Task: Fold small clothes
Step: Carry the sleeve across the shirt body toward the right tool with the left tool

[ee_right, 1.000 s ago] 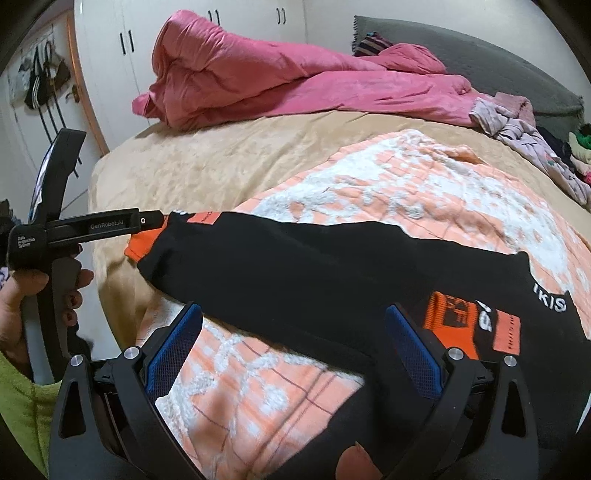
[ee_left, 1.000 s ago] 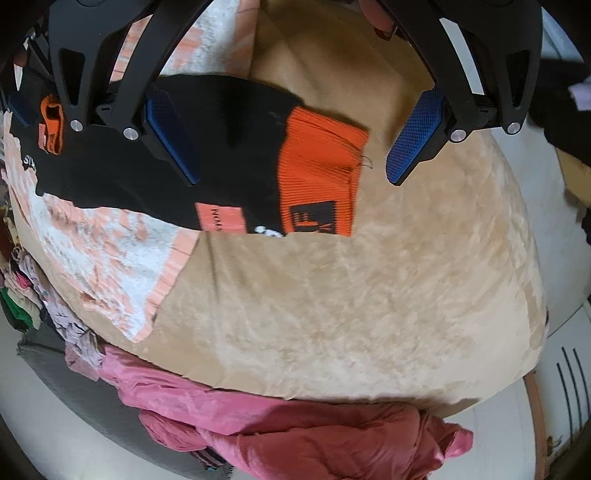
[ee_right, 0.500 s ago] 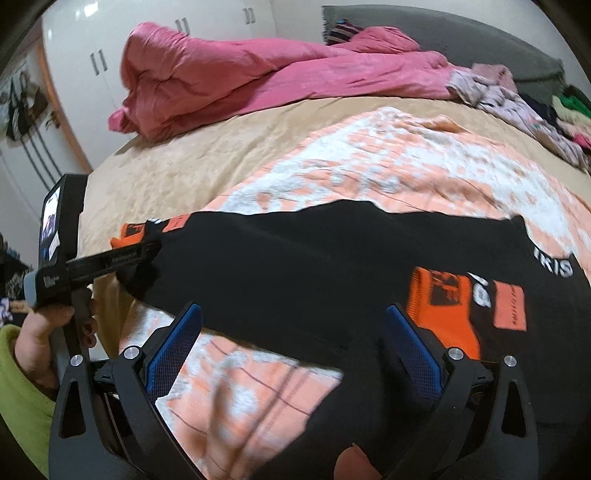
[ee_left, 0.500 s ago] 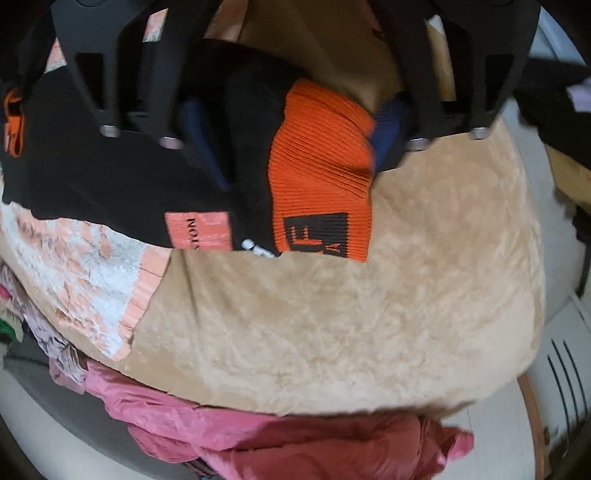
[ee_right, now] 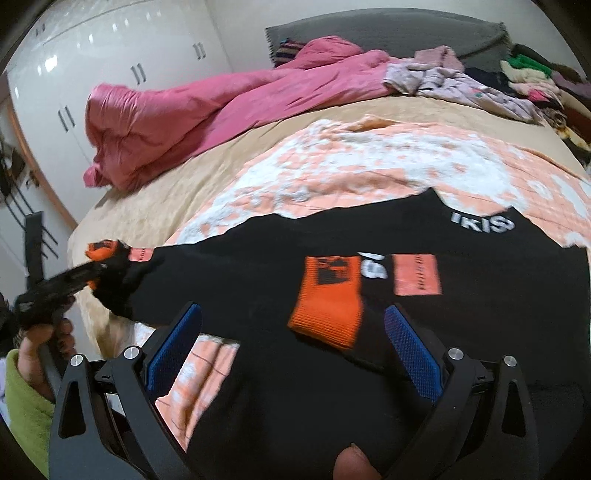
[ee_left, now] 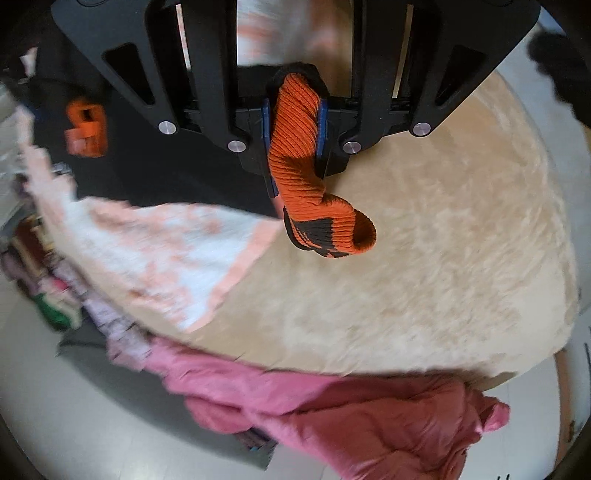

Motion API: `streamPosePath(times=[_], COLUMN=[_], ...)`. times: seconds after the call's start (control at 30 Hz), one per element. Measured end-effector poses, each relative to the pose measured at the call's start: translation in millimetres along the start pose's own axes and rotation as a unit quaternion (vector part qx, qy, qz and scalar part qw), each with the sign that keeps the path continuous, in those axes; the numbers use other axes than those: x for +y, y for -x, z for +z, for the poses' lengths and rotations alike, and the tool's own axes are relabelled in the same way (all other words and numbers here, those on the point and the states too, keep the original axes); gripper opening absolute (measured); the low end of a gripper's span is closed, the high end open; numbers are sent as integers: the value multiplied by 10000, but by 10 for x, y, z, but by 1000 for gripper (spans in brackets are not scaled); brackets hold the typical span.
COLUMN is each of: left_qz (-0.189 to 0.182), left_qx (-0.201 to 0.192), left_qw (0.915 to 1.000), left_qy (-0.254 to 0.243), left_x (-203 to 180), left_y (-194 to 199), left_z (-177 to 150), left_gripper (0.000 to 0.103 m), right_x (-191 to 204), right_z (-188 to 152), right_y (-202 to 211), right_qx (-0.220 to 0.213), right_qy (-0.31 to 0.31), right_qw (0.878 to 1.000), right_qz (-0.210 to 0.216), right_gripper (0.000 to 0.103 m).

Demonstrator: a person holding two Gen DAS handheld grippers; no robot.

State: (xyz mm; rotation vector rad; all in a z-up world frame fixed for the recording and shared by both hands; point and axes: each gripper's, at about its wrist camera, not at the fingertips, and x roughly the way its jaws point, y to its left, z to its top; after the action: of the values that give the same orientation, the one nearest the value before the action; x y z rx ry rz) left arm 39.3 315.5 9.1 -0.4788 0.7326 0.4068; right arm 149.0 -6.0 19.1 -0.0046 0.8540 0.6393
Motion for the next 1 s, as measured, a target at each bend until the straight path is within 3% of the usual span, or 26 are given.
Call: streamPosePath(times=[0.33, 0.77, 1.0], left_qz=[-868, -1727, -1970], left_qx=[-386, -71, 177], left_qw=[9945, 9774, 9681], left_qy=[-447, -1216, -1538], left_x=[-871, -1963, -2441], left_y=[569, 640, 536], left_z=[0, -252, -423], left_gripper=[10, 10, 10], right_x=[-421, -961, -1276], right_z=[-115, -249, -381], right_y=[420, 859, 1091], right_qx=[-281, -570, -729], right_qy=[-429, -1005, -1323], right_qw=[9987, 9927, 9872], right_qz=[-52, -339, -509], right_gripper=[99, 99, 99])
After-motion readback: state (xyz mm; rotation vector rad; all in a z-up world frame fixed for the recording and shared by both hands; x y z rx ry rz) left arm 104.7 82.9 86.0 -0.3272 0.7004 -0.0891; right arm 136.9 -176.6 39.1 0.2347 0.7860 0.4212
